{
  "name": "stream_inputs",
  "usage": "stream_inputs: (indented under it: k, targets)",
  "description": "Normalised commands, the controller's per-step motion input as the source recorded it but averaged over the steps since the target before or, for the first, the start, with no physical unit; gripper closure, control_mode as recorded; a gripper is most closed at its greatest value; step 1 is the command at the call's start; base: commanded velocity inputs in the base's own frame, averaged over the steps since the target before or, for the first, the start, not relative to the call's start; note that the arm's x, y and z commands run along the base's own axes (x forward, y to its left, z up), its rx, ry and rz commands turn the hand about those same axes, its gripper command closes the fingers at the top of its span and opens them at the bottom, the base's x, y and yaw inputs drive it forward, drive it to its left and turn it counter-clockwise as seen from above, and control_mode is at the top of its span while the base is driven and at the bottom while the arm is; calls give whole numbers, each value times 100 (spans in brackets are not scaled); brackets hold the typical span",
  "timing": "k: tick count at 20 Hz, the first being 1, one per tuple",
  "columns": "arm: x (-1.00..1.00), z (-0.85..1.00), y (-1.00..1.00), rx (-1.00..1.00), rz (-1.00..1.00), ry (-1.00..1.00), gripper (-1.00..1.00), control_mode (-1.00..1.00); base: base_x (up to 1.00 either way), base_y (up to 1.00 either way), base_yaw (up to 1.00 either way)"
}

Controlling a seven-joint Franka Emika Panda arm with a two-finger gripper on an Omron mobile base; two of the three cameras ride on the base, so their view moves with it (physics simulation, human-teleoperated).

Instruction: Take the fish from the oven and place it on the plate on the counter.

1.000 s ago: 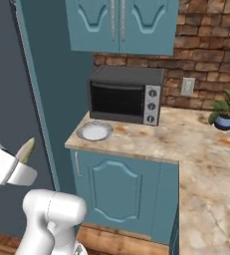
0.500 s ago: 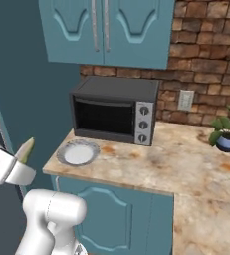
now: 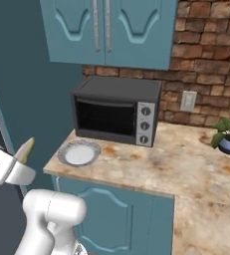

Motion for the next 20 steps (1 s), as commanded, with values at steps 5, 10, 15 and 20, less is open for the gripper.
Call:
stream_inputs:
  k: [5,10,15,20]
  targets:
    - [0,0,0,0,0,0,100,100,87,-31,29]
    - [0,0,0,0,0,0,100,100,61,-28,33]
    - [57,-23,-22,0,28,0,100,-100,0,0,0]
    - [55,-33,-14,0,19,0,100,-100,0,0,0]
